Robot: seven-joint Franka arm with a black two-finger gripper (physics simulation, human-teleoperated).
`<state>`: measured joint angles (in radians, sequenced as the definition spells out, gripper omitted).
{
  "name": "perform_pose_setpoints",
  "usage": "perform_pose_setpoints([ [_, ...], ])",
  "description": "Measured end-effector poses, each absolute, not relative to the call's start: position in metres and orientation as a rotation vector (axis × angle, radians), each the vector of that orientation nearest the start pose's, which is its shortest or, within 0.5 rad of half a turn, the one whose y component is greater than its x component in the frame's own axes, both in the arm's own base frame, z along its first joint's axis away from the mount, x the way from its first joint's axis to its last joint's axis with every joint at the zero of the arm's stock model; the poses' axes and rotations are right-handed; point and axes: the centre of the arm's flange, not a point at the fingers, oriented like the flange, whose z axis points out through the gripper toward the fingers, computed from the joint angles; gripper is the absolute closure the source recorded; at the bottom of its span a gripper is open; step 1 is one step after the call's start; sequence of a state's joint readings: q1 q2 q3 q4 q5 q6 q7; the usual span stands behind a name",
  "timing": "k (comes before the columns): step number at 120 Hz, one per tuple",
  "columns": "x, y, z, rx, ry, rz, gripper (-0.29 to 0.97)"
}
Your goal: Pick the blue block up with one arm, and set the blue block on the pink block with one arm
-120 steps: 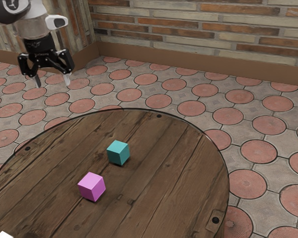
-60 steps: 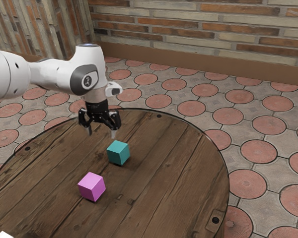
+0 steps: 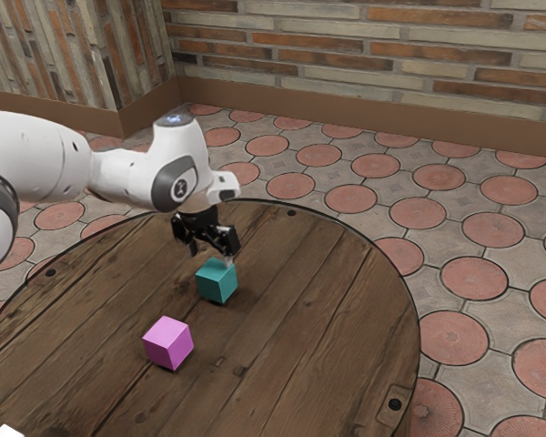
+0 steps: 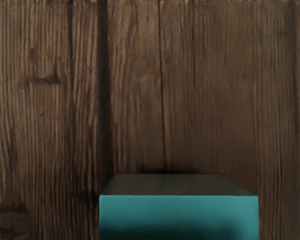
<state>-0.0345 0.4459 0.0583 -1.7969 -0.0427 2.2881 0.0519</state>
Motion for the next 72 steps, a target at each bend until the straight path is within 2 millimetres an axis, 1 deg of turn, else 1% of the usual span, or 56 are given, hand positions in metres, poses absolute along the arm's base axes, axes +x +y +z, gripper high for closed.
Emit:
perform_pose_setpoints([
  [4,0.656,0.010,0.305,-3.151,0.030,-0.085,0.00],
  [12,0.655,-0.002,0.309,-3.165,0.075,-0.115,0.00],
  [23,0.643,-0.008,0.307,-3.188,0.101,-0.117,0.00],
  [29,0.633,-0.008,0.305,-3.202,0.101,-0.113,0.00],
  [40,0.627,-0.007,0.300,-3.217,0.105,-0.117,0.00],
  [56,0.627,0.002,0.295,-3.228,0.069,-0.129,0.00],
  [66,0.630,0.004,0.287,-3.229,0.057,-0.122,0.00],
  [72,0.632,0.005,0.287,-3.228,0.053,-0.127,0.00],
])
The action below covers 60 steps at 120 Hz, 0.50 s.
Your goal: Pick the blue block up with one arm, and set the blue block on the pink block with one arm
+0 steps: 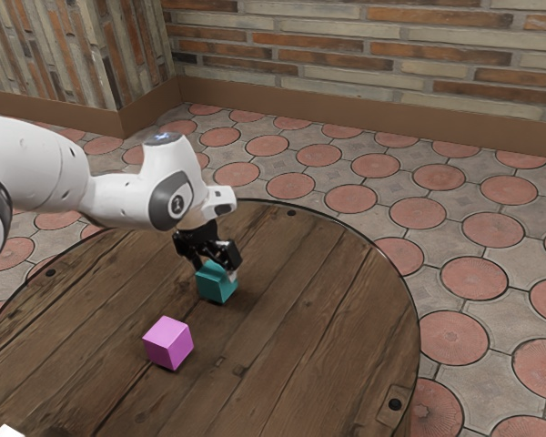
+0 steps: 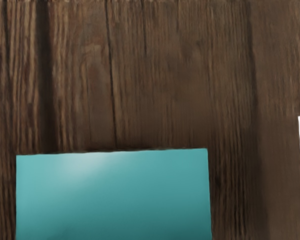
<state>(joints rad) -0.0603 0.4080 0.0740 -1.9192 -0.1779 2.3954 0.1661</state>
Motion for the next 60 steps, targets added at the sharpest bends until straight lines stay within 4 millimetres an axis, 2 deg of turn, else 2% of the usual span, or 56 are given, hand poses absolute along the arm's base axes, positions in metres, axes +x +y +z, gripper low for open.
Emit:
perform_pose_setpoints([
  [25,0.641,0.013,0.283,-3.231,0.021,-0.144,0.00],
  [43,0.639,0.018,0.261,-3.239,-0.014,-0.092,0.00],
  [60,0.638,0.017,0.253,-3.240,-0.018,-0.075,0.03],
])
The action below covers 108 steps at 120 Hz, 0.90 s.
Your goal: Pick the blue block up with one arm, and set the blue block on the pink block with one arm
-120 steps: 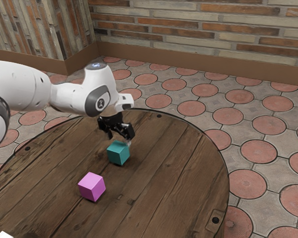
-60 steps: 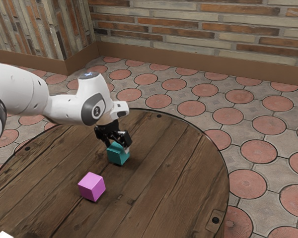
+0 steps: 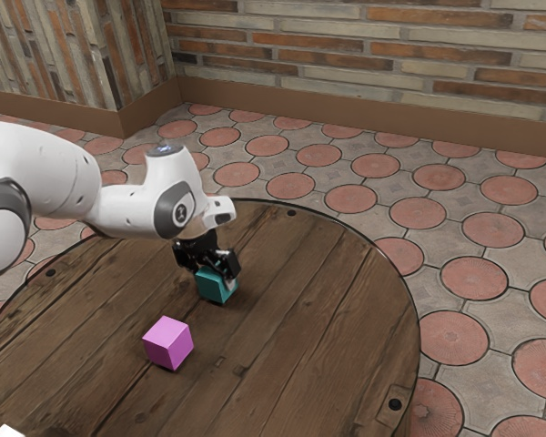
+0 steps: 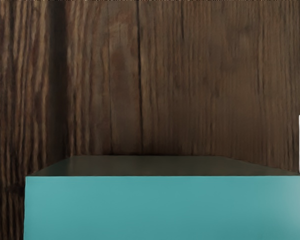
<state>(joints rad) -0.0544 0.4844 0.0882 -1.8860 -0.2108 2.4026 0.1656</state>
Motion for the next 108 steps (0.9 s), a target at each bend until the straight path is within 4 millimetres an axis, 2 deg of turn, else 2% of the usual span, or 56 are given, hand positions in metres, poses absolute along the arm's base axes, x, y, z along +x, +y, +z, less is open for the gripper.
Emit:
perform_pose_setpoints([
  [17,0.639,0.017,0.257,-3.238,-0.016,-0.085,0.28],
  [29,0.638,0.018,0.268,-3.233,-0.016,-0.108,0.35],
  [37,0.614,0.016,0.297,-3.238,-0.022,-0.131,0.38],
  [46,0.558,0.016,0.328,-3.250,-0.052,-0.131,0.39],
  [56,0.514,0.016,0.342,-3.260,-0.084,-0.123,0.38],
  [65,0.483,0.016,0.346,-3.266,-0.111,-0.110,0.38],
  [80,0.462,0.015,0.351,-3.263,-0.132,-0.105,0.37],
  [108,0.456,0.011,0.335,-3.257,-0.169,-0.031,0.36],
])
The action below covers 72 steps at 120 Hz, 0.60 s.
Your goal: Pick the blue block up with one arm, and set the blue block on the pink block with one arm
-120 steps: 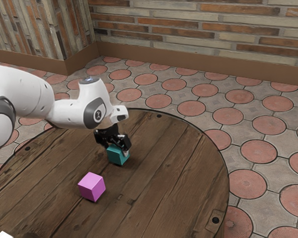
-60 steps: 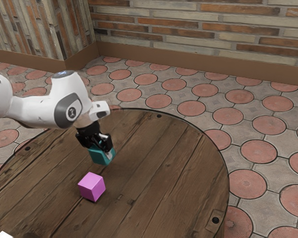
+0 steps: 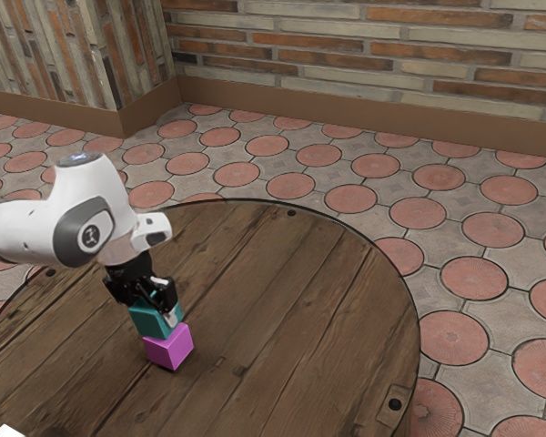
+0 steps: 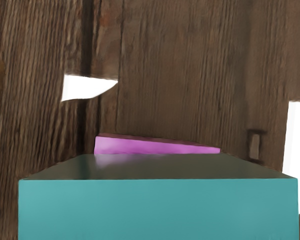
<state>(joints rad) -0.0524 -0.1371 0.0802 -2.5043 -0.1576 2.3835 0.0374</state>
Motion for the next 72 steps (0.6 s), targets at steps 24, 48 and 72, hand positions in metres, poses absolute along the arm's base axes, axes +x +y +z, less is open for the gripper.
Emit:
perform_pose_setpoints([
  [24,0.456,0.006,0.334,-3.210,-0.084,-0.023,0.36],
  [48,0.461,0.004,0.327,-3.184,-0.034,0.002,0.36],
  [72,0.464,-0.005,0.329,-3.191,0.009,-0.010,0.16],
])
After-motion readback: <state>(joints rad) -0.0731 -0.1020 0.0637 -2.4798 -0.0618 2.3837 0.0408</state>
